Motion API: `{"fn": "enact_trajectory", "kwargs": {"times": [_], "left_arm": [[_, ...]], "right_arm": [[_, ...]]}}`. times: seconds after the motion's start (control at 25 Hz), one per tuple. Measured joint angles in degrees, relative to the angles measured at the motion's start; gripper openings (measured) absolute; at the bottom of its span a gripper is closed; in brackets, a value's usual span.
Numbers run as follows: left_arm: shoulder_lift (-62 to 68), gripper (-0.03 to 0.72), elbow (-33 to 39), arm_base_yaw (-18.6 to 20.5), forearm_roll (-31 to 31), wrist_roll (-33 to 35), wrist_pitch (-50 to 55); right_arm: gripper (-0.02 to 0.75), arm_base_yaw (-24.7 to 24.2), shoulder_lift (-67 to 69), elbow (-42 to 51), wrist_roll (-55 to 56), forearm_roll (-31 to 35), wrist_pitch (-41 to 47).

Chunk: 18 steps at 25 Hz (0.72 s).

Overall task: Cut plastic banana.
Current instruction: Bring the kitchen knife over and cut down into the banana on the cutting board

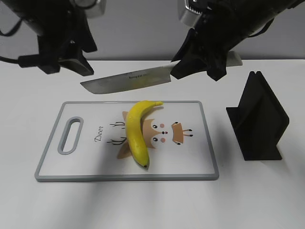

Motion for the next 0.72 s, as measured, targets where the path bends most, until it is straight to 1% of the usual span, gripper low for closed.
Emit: {"fn": "enact_trajectory", "kwargs": {"times": [0.08,0.16,0.32,0.44,0.52,0.56,0.64,0.72], "left_arm": [[1.91,0.552,0.00,-1.84,1.88,-1.06,-0.14],[3.32,0.552,0.00,-2.79,2.81,-2.05,-0.86],[5.36,0.552,0.00,-2.87,3.98,-3.37,-2.19],[5.44,0.539,-0.11,-2.87,4.40,-6.22,-4.46],[5.44,0.479,-0.21,-2.87,4.46,-7.50,-4.74],[5.44,0.439,-0.21,-2.87,4.46,-7.88,-4.30],[5.44,0.333,-0.21,-2.87,4.57,-8.12,-3.37],[5.44,0.260,-0.21,-2.87,4.63,-8.18,-2.55]], "right_arm": [[0.171,0.00,0.00,-0.04,-0.52,1.44,0.00],[0.171,0.00,0.00,-0.04,-1.26,3.07,0.07],[0.171,0.00,0.00,-0.04,-1.65,5.34,0.38],[0.171,0.00,0.00,-0.04,-1.72,5.59,0.97],[0.171,0.00,0.00,-0.04,-1.72,6.02,1.13],[0.171,0.00,0.00,-0.04,-1.72,6.12,1.13],[0.171,0.00,0.00,-0.04,-1.81,6.38,1.13],[0.171,0.00,0.00,-0.04,-1.81,6.57,1.13]]}}
